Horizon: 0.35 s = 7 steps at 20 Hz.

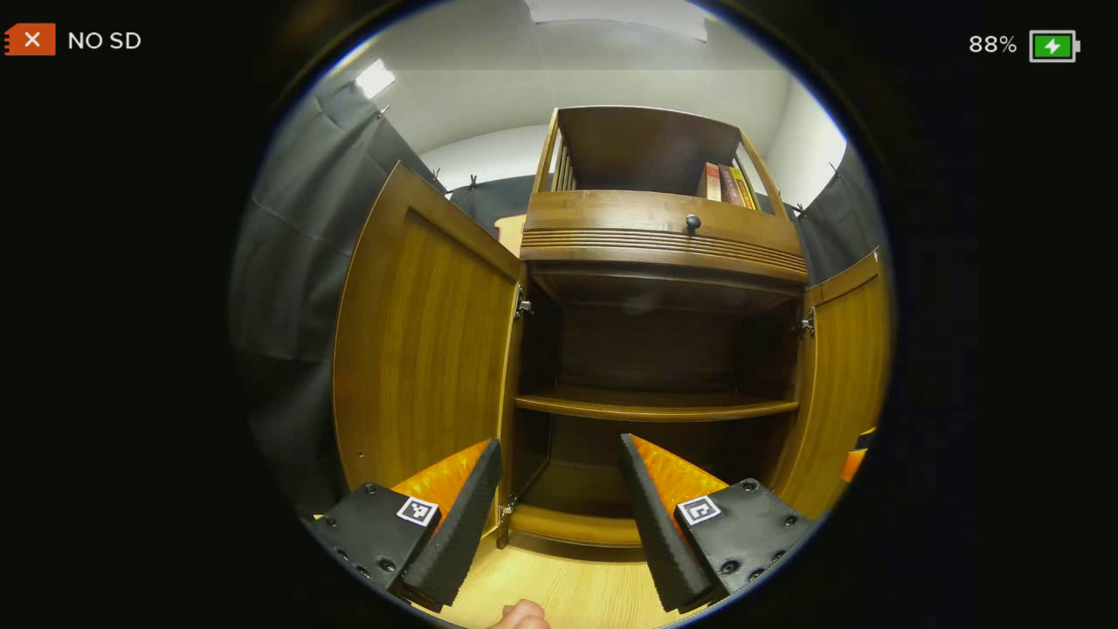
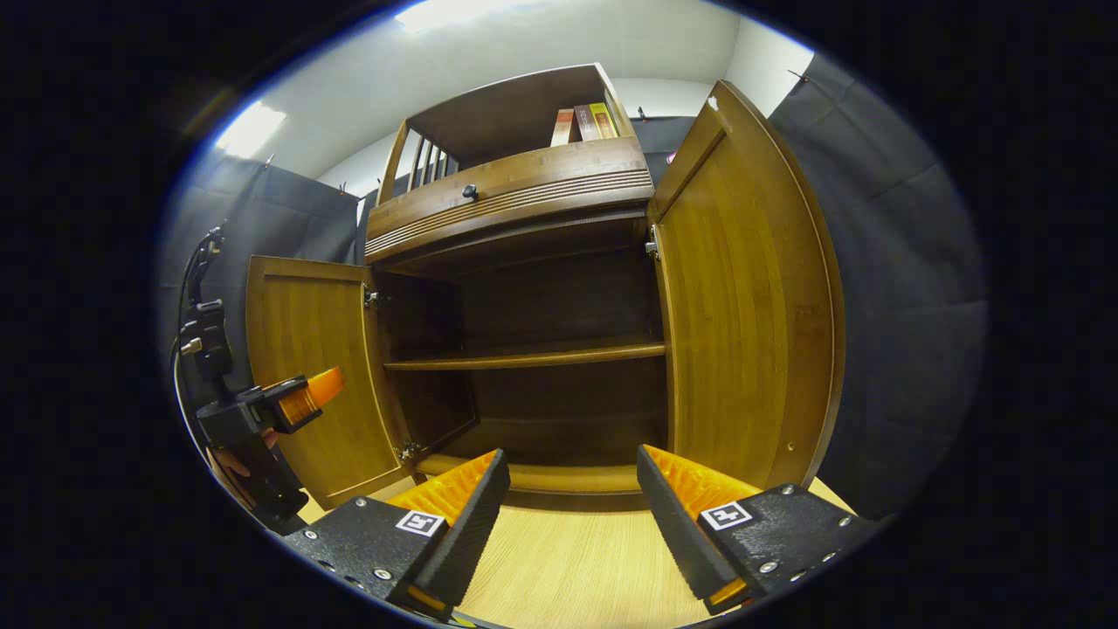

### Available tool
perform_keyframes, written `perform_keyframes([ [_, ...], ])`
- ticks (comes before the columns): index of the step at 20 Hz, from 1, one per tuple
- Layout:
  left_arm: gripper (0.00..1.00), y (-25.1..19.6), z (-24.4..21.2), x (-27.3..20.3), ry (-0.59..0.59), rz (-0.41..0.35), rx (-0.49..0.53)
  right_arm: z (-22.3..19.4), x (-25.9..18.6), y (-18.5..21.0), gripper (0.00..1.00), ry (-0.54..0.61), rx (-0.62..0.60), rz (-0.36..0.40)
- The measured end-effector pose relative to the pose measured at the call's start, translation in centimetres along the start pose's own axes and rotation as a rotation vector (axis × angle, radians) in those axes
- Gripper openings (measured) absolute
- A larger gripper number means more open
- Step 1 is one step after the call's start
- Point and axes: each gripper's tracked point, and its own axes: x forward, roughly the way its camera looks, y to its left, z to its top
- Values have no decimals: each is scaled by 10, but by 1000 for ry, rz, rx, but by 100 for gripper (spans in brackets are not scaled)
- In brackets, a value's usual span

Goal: Open the right door of the double-door shoe cabinet with the right hand, and open the left door with the left hand.

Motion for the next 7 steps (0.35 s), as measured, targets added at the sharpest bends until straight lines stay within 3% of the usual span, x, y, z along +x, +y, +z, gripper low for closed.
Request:
perform_keyframes([
  [3, 81, -1, -1, 0, -7, -4, 11, -1, 0, 1, 91, 2, -1, 1],
  [4, 80, -2, -2, 0, -3, -7, 12, -1, 0, 1, 100, 3, 0, 1],
  [5, 80, -2, -3, 0, 1, -6, 13, -1, 0, 1, 100, 3, 0, 0],
  [6, 80, -2, -4, 1, 4, -7, 13, -1, 0, 1, 80, 3, -1, -1],
  [7, 80, -3, -4, 0, 4, -8, 14, -1, 0, 0, 80, 2, -1, -2],
])
